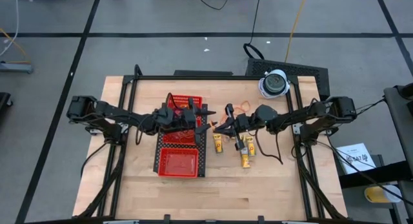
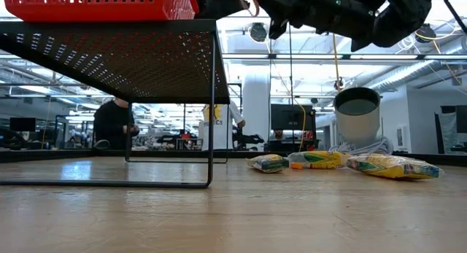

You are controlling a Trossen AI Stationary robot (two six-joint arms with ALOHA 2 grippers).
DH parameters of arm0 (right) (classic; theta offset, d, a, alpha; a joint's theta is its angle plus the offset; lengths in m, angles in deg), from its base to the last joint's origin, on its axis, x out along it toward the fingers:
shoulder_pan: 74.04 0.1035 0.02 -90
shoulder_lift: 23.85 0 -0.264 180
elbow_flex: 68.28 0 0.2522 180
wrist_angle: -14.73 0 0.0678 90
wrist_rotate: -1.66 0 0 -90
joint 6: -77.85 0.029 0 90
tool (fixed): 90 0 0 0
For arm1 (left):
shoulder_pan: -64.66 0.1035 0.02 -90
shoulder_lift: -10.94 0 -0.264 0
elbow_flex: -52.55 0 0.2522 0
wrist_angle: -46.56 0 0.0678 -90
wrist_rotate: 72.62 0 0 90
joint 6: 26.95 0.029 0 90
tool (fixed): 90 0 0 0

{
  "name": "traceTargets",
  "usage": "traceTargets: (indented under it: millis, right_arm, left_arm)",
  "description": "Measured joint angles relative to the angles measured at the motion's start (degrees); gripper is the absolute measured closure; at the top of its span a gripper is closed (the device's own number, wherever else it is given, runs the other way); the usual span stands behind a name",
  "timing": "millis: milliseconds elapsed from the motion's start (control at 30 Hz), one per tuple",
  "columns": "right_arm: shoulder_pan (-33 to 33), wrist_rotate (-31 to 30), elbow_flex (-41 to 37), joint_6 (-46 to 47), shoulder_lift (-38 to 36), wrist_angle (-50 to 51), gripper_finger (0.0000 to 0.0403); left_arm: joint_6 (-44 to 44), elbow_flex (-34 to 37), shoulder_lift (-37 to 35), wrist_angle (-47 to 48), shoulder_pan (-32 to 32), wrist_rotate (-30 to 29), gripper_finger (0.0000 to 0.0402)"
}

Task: Pick & Place Office Desk Supplies
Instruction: Put the orange rubber band into the middle red basket on the shelf

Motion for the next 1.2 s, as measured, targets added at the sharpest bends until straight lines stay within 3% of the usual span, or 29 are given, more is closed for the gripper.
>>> traceTargets:
  millis: [267, 333, 467, 633, 733, 867, 1000, 1200]
  right_arm:
    - [0.00, 0.00, -0.02, 0.00, -0.11, 0.81, 0.0403]
    - [0.00, -0.12, -0.02, -0.02, -0.11, 1.11, 0.0402]
    - [-0.04, -0.28, -0.02, -0.79, -0.21, 2.80, 0.0376]
    - [0.00, -2.53, -0.07, -1.20, -1.98, 8.05, 0.0304]
    - [-0.10, -6.16, -0.08, -1.07, -4.41, 13.70, 0.0263]
    - [-0.52, -6.37, -0.12, -1.91, -8.20, 22.52, 0.0224]
    - [-1.10, -6.32, -0.16, -1.97, -12.09, 29.92, 0.0206]
    - [-1.53, -6.40, -0.17, -1.97, -15.77, 36.45, 0.0206]
  left_arm:
    - [0.02, 0.00, -0.85, 0.52, 0.00, 0.11, 0.0375]
    - [-0.01, 0.00, -1.57, 1.09, 0.00, 1.06, 0.0393]
    - [-0.01, 0.02, -3.66, 3.74, -0.02, 2.88, 0.0385]
    - [-0.75, 0.07, -9.30, 13.24, -0.02, 2.78, 0.0397]
    - [-2.28, 0.00, -13.21, 18.81, -0.29, 2.48, 0.0389]
    - [-2.26, 0.03, -18.67, 28.60, -1.75, 0.71, 0.0394]
    - [-6.32, 0.02, -22.58, 40.72, -3.08, -0.39, 0.0392]
    - [-14.78, 0.11, -22.59, 53.35, -4.45, -0.49, 0.0380]
